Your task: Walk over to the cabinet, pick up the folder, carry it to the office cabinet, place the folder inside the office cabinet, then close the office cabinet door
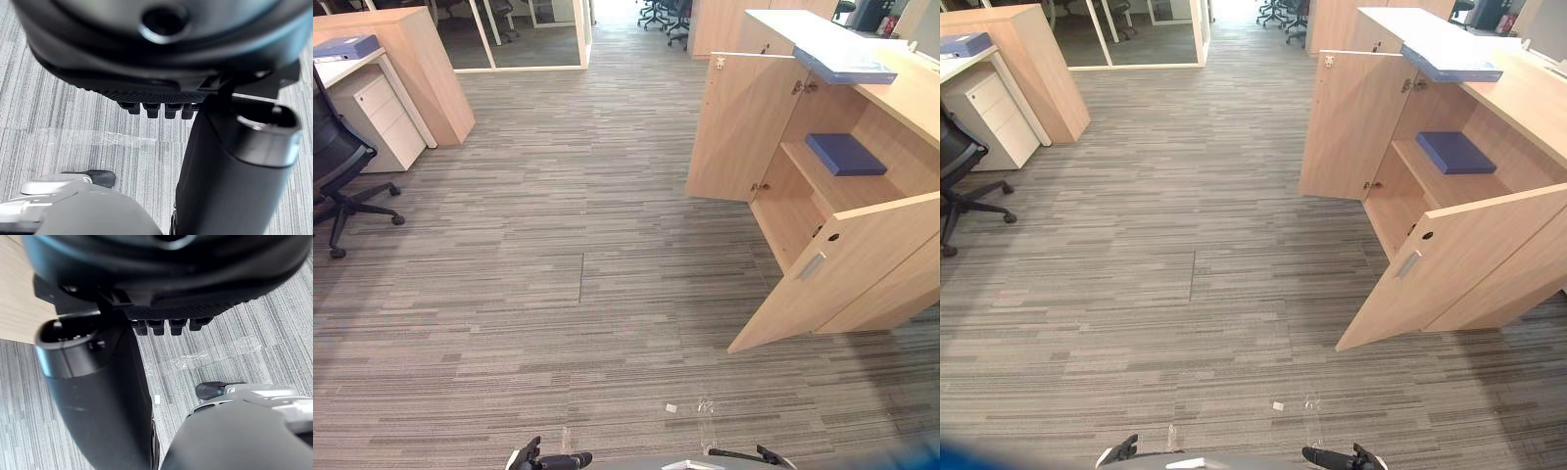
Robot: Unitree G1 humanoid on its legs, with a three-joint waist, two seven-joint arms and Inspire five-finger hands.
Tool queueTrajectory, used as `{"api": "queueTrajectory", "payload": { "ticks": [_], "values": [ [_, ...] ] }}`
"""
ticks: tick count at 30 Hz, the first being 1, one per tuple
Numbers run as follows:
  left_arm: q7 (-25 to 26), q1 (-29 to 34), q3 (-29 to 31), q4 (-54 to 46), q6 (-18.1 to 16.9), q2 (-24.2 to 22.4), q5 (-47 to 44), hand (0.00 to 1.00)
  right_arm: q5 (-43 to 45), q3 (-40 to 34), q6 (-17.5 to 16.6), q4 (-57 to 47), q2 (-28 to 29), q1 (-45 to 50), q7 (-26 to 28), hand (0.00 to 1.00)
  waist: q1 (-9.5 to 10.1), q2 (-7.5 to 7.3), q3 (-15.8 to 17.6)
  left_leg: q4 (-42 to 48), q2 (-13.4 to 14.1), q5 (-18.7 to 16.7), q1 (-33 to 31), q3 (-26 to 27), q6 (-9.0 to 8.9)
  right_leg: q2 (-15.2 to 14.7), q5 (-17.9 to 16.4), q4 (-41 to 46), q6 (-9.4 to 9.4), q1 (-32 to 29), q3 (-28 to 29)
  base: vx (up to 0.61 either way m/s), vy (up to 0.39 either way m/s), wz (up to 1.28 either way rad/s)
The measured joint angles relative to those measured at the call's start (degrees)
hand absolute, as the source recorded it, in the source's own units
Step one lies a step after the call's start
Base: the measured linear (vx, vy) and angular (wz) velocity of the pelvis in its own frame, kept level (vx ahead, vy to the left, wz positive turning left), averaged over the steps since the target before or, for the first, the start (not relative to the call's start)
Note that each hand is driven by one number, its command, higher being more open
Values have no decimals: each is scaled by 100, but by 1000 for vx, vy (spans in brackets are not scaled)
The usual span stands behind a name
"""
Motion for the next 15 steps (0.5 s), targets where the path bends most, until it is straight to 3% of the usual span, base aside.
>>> {"api": "queueTrajectory", "payload": {
  "ticks": [2,15],
  "values": [
    [-50,3,-35,16,0,10,-105,100,-1,-14,0,-1,-5,-13,3,100,0,14,15,-20,9,7,9,17,-12,2,4,-1,111,-3,-1,-4,20,-4],
    [-18,6,-49,22,-21,18,-100,100,-1,-47,0,3,1,-26,20,100,-1,4,40,-35,6,10,36,14,-15,1,14,-1,117,8,-9,0,2,0]
  ]
}}
